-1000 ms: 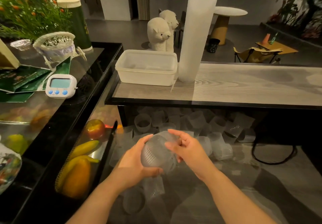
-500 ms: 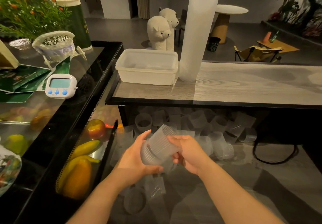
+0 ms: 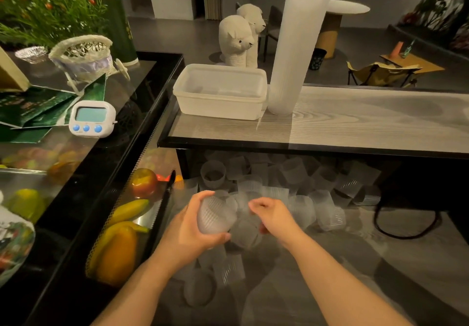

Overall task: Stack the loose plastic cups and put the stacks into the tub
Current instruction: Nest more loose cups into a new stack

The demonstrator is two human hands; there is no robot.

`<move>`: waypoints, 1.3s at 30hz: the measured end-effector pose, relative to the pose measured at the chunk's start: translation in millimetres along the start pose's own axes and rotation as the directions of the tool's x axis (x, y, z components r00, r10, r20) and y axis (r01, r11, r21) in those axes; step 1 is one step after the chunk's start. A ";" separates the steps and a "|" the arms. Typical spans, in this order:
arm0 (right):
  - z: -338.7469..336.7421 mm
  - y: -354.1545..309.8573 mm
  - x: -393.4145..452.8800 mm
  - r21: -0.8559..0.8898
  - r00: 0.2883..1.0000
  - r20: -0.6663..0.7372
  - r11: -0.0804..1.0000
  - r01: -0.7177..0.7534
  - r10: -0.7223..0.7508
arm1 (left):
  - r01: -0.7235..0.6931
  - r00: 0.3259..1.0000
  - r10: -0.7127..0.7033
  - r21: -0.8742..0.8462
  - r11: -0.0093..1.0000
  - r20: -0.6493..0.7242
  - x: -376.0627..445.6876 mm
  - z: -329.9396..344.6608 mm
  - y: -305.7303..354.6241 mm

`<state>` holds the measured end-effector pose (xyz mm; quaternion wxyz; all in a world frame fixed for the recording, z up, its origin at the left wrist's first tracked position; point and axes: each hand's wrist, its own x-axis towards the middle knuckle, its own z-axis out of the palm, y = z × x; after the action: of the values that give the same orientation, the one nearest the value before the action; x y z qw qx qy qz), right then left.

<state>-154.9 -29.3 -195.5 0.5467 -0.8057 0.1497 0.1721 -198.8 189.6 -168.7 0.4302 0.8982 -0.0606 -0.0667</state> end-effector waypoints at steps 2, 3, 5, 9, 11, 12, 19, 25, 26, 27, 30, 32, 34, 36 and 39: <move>-4.1 16.8 3.0 -0.375 0.994 -0.005 0.921 0.103 -0.113 | 0.044 0.999 -0.044 0.033 0.998 -0.007 -1.8 0.5 -5.8; -1.8 23.7 1.7 -0.493 0.989 0.058 0.857 0.148 -0.138 | 0.060 0.998 -0.059 0.044 0.997 -0.014 -2.8 1.9 -9.0; 11.2 33.6 -2.5 -0.638 0.976 0.183 0.740 0.211 -0.121 | 0.080 0.997 -0.079 0.053 0.995 -0.020 -5.3 5.2 -13.7; 33.7 46.1 -1.4 -0.779 0.982 0.186 0.605 0.164 -0.027 | 0.100 0.995 -0.100 0.068 0.993 -0.005 -8.4 8.4 -18.9; 37.9 46.8 0.2 -0.805 0.988 0.146 0.576 0.144 -0.044 | 0.095 0.995 -0.095 0.070 0.993 -0.006 -9.7 6.5 -19.6; 38.2 46.6 -0.6 -0.811 0.989 0.133 0.567 0.145 -0.062 | 0.095 0.995 -0.095 0.072 0.993 -0.010 -10.2 5.1 -20.1; 15.4 33.5 -11.8 -0.251 0.992 0.001 0.960 0.122 -0.125 | 0.105 0.994 -0.108 0.083 0.991 0.026 -17.9 1.9 -28.8; 4.0 0.6 -36.7 0.635 0.966 0.172 0.771 0.043 -0.195 | 0.083 0.995 -0.086 0.050 0.995 0.055 -21.7 5.0 -21.8; 5.2 -1.5 -39.1 0.670 0.953 0.187 0.740 0.053 -0.238 | 0.075 0.995 -0.077 0.044 0.996 0.056 -21.7 5.6 -19.9; 7.2 -2.5 -40.5 0.690 0.940 0.197 0.720 0.070 -0.280 | 0.066 0.996 -0.068 0.039 0.997 0.058 -21.5 6.4 -18.4; 14.8 -3.1 -43.4 0.671 0.902 0.203 0.725 0.156 -0.382 | 0.039 0.997 -0.039 -0.002 0.999 0.061 -21.5 8.2 -15.2; 20.0 -7.8 -49.1 0.608 0.901 0.170 0.762 0.222 -0.398 | 0.029 0.999 -0.027 -0.034 0.999 0.046 -22.0 8.1 -12.3; 26.2 -12.5 -54.2 0.527 0.915 0.119 0.805 0.270 -0.385 | 0.032 0.999 -0.030 -0.066 0.997 0.028 -22.8 7.3 -9.4; 30.4 -15.2 -58.4 0.465 0.913 0.081 0.825 0.320 -0.400 | 0.038 0.999 -0.036 -0.096 0.995 0.022 -24.3 6.3 -7.9; 29.9 -16.2 -60.5 0.388 0.880 0.121 0.838 0.384 -0.459 | 0.055 0.998 -0.055 -0.105 0.993 -0.004 -26.3 4.2 -8.2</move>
<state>-205.5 7.6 -165.6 0.7189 -0.6849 -0.0620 0.1010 -225.0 195.8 -175.9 0.4749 0.8760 -0.0309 -0.0787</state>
